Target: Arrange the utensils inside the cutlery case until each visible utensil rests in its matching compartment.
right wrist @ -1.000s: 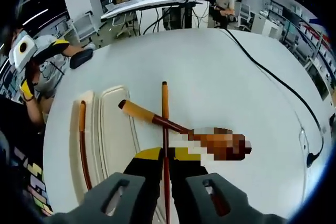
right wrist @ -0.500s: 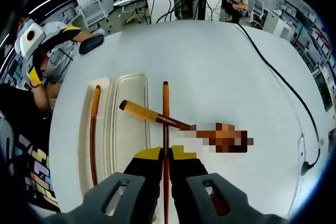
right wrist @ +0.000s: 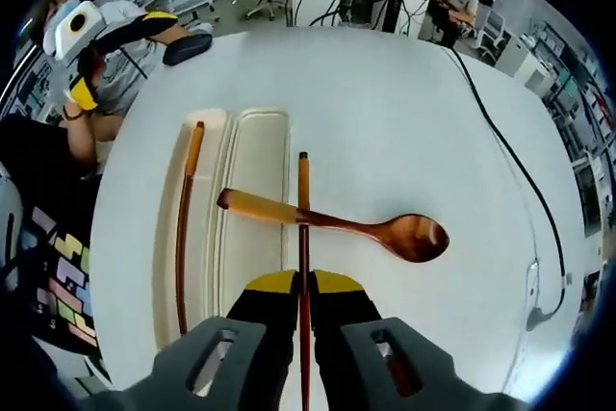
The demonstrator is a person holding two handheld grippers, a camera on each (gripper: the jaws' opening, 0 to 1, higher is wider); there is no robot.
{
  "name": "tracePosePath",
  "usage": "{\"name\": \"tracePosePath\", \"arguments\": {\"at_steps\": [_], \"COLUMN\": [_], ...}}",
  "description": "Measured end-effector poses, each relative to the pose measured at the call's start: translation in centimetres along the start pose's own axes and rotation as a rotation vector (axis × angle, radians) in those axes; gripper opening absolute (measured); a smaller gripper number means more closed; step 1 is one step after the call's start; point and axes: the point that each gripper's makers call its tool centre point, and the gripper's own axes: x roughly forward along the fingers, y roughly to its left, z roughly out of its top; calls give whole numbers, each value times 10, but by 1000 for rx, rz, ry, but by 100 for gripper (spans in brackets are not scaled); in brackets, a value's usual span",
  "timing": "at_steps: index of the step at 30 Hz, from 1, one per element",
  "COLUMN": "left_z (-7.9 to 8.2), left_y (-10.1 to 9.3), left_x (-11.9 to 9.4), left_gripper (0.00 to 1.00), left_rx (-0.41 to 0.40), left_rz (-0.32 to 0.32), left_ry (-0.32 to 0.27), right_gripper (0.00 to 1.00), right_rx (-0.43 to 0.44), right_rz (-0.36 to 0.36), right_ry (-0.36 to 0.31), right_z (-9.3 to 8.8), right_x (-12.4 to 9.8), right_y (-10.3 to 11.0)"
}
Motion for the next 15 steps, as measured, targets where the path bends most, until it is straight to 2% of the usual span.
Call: {"name": "tracePosePath", "arguments": {"at_steps": [2, 6, 8, 10, 15], "left_z": [2, 0, -1, 0, -1], "left_y": [0, -1, -2, -3, -5], "left_x": [0, 1, 1, 2, 2], "left_gripper": [76, 76, 76, 76, 76], "left_rx": [3, 4, 3, 2, 4], "left_rz": [0, -1, -3, -3, -10], "left_ry": [-4, 3, 5, 2, 4], "right_gripper": [2, 2, 2, 2, 2], "right_rx": [4, -5, -8, -7, -13], "right_rz": [1, -8, -24, -12, -33], "right_ry": [-17, -7, -32, -31, 2], "right_z": [-1, -8, -2, -4, -20], "right_x": [-4, -6, -11, -11, -14], "right_y": [4, 12, 4, 5, 15]}}
